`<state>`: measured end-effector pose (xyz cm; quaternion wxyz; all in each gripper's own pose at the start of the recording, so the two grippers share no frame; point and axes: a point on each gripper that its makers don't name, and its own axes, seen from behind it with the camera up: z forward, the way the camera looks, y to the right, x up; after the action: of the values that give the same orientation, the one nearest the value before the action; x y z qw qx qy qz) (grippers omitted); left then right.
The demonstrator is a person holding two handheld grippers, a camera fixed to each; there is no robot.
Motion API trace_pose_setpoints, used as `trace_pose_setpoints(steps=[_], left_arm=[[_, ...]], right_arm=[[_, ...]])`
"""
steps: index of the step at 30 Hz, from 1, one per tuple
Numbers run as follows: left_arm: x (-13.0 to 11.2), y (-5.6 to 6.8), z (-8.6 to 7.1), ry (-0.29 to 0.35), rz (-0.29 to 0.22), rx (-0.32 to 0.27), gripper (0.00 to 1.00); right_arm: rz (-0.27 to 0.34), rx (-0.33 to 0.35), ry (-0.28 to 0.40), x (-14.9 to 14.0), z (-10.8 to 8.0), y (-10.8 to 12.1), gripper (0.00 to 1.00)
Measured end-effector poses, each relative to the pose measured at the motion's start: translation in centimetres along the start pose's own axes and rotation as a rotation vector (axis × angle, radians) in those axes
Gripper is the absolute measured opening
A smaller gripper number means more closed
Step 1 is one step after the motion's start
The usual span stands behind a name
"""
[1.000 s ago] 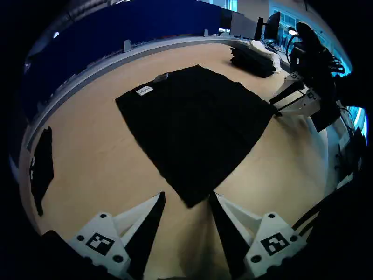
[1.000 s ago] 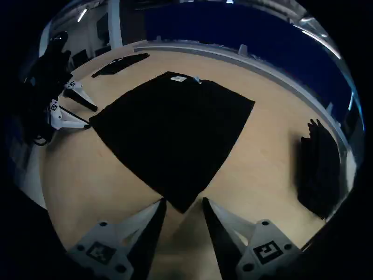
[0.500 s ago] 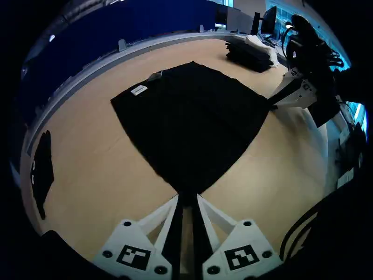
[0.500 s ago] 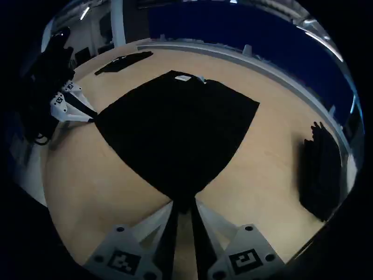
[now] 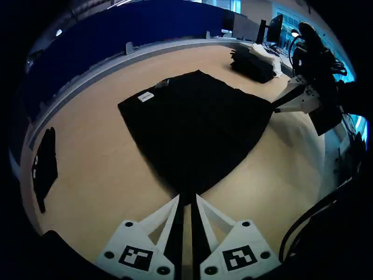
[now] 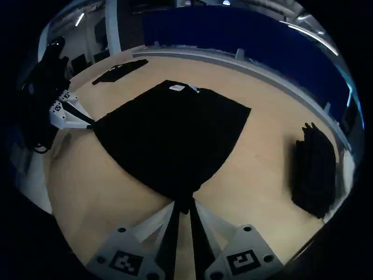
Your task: Fold towel
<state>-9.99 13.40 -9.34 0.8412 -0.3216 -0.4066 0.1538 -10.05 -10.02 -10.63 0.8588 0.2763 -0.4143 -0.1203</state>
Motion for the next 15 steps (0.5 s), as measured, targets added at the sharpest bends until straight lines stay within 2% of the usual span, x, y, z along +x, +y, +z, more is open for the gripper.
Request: trace_pose_setpoints(steps=[9, 15], left_arm=[[2.9, -0.2, -3.1, 0.048, -0.039, 0.021, 0.09], [4.2, 0.2, -5.1, 0.072, -0.065, 0.031, 0.09]], right_arm=[[-0.017, -0.01, 0.029, 2.5, -3.2, -0.1, 0.15], [-0.032, -0.009, 0.026, 3.7, -5.3, -0.4, 0.15]])
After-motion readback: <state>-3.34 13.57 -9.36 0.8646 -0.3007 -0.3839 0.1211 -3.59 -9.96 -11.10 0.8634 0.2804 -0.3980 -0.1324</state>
